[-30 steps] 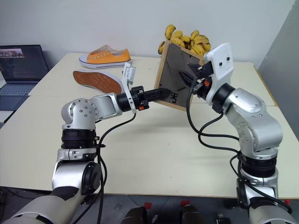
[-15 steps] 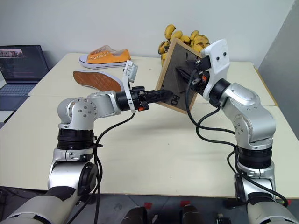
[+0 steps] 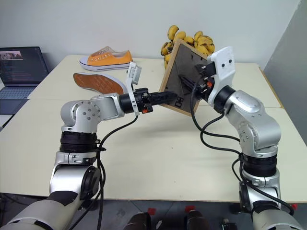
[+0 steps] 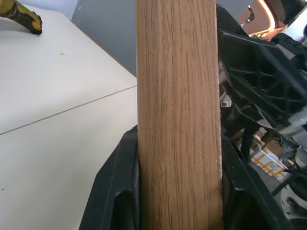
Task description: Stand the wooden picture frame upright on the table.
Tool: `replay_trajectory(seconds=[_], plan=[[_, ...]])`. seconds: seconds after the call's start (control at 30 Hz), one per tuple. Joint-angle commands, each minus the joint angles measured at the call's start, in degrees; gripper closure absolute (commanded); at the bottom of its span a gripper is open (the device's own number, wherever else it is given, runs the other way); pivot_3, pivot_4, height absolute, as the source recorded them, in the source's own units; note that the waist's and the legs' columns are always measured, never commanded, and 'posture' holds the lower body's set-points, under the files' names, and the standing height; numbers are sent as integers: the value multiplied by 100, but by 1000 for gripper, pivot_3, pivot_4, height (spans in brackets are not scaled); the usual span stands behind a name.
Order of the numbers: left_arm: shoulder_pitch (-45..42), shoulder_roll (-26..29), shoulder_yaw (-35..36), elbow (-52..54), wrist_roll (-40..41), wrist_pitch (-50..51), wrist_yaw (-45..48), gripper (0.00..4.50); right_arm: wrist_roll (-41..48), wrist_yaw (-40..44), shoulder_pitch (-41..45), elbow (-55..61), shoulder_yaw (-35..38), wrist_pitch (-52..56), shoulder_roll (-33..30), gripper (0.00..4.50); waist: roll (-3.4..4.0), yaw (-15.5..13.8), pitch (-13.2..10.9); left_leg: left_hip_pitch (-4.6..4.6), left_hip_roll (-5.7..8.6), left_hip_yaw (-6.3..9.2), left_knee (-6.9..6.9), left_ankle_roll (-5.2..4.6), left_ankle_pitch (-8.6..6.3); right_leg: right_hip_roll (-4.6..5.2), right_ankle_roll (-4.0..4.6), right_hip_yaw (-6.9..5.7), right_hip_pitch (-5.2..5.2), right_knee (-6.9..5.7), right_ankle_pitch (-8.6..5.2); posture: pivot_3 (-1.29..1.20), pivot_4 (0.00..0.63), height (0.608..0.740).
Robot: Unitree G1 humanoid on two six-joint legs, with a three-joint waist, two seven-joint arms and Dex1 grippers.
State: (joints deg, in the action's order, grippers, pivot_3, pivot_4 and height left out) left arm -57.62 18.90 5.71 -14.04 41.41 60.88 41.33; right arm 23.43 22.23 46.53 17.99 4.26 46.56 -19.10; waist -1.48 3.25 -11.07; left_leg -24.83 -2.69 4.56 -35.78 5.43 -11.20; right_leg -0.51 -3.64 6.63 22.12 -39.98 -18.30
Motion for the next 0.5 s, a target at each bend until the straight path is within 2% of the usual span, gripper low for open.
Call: replay_trajectory(seconds=[0.03,0.5], plan=[[-347,-81,-19,-322,-190,-473,132,3216,207,-194,303,414,-44,112,215,1069,0,-1,0,-1,0,0,0,0,0,0,0,0,0,1,0,0,150,740],[-847,-59,88,-1463,-643,-1014,388,3216,240,-337,-183,902,140,463,62,1069,1,1,0,-6,0,0,2,-1,0,0,0,-1,7,1,0,0,150,740]])
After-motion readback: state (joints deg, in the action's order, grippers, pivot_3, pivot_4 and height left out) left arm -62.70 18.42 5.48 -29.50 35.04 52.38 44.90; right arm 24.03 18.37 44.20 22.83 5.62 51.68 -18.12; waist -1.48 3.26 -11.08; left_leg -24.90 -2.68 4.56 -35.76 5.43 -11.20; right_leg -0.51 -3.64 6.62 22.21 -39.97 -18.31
